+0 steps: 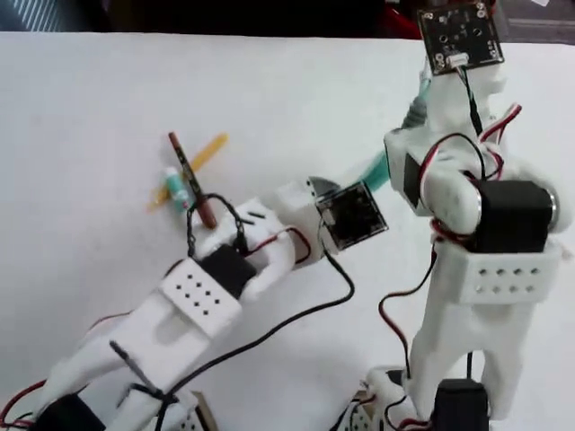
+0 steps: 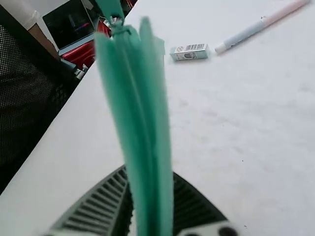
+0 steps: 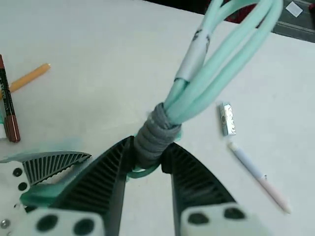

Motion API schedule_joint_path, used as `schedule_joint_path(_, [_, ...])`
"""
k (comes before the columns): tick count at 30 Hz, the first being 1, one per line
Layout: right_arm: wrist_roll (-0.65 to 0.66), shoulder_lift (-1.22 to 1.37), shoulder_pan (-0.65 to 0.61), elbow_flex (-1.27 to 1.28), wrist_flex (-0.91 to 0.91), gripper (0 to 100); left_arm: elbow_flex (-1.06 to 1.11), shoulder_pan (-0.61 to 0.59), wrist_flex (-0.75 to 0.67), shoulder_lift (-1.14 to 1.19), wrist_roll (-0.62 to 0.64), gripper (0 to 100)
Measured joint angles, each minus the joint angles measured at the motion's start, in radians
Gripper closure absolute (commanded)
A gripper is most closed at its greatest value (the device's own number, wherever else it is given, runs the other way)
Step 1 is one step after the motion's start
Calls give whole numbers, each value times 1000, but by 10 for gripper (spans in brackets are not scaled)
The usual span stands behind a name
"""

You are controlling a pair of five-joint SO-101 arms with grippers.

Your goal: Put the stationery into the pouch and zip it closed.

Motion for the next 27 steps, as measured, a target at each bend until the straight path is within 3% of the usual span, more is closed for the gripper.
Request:
schedule_joint_path(13, [-81, -150, -35, -9, 0, 976, -31, -26, -95, 121, 12, 976])
schedule_joint_path(15, [-81, -149, -29, -9, 0, 936, -31, -26, -74, 112, 35, 976])
schedule_joint_path(18, [-72, -124, -20, -20, -2, 789, -28, -26, -41, 40, 104, 976])
schedule_joint_path(21, [-74, -103, 69, -38, -3, 707, -9, -37, -26, -43, 181, 976])
schedule_joint_path(27, [-133, -57, 382, -37, -127, 707, -5, -26, -74, -126, 345, 976])
